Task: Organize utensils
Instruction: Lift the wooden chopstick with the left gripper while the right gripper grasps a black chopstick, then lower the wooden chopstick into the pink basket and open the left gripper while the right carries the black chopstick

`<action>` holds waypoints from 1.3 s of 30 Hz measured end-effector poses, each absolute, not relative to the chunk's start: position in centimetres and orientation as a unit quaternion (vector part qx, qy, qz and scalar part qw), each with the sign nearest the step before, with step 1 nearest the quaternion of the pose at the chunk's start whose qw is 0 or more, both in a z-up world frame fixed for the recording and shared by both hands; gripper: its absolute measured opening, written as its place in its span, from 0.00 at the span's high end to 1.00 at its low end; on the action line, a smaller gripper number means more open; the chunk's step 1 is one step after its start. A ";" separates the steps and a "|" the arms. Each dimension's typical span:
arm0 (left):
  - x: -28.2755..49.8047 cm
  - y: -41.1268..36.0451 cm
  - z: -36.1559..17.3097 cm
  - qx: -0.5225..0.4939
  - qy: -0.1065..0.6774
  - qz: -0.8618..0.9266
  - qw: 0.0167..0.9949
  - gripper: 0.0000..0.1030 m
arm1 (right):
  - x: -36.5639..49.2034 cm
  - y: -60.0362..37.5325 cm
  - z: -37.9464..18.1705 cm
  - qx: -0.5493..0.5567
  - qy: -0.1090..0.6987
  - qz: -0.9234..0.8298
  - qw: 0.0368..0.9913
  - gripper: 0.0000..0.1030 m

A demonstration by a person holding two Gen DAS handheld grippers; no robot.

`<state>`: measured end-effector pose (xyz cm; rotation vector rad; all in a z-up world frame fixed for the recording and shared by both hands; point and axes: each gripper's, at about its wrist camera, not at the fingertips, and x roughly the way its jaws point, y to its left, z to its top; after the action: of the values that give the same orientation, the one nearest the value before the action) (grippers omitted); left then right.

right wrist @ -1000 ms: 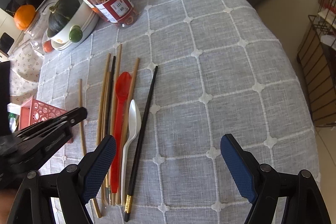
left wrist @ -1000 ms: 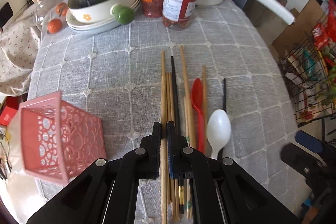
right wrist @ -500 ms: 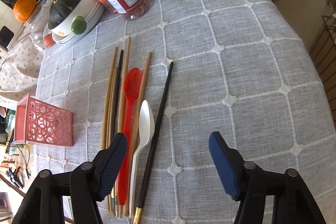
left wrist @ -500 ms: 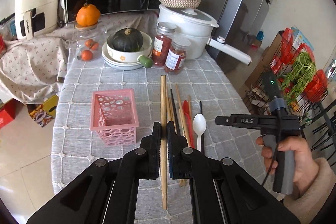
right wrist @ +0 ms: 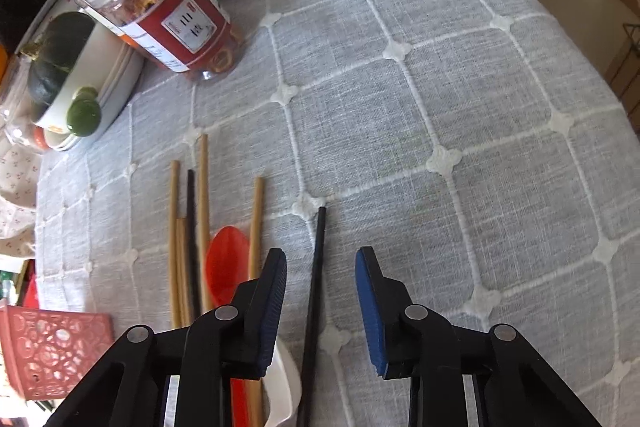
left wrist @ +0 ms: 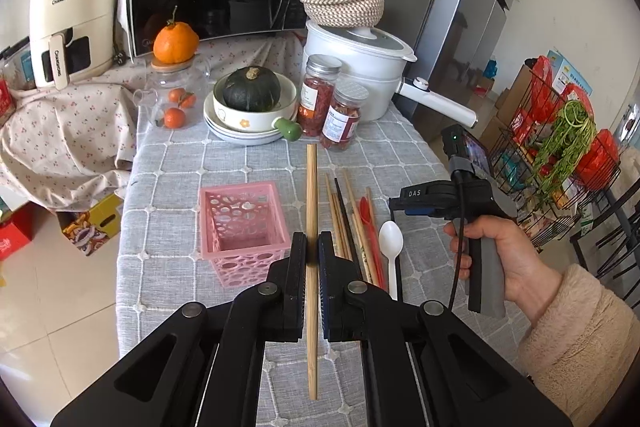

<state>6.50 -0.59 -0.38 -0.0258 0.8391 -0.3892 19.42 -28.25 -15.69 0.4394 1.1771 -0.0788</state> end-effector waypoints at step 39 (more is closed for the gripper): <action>4.2 5.9 8.6 -0.101 0.139 -0.110 0.979 0.95 | 4.4 -25.4 6.5 0.126 0.245 0.081 0.958 0.97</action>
<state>4.19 5.93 8.56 -0.2028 0.2802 -0.2215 4.37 -25.41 6.53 0.2546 0.4964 0.1648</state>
